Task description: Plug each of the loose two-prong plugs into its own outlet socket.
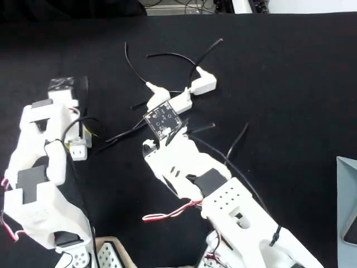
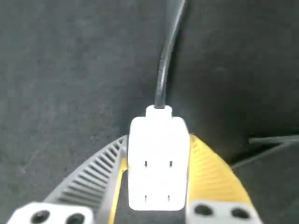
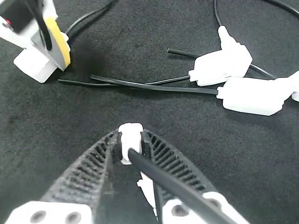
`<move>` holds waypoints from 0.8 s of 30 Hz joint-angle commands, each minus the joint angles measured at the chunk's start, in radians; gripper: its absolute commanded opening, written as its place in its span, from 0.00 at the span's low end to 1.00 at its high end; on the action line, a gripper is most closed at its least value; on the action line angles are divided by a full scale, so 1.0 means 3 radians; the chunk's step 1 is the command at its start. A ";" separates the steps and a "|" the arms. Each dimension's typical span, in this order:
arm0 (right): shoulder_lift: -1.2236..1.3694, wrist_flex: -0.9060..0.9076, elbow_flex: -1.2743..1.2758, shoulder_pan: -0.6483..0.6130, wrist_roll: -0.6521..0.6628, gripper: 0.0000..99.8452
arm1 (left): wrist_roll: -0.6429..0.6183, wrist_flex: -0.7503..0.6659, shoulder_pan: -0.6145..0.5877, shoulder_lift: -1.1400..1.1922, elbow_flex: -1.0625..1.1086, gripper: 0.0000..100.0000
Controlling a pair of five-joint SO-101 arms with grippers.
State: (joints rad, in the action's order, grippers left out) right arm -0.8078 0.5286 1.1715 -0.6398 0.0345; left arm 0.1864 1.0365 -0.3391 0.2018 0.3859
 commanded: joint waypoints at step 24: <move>-0.0059 -0.0061 -0.0033 0.0302 0.0107 0.01 | 0.1422 -0.0051 0.1041 -0.1632 0.1020 0.09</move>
State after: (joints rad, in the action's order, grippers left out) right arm -0.8078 0.5255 1.1853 -0.5785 0.0391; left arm 0.5762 1.0349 -0.0552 -0.2463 0.7004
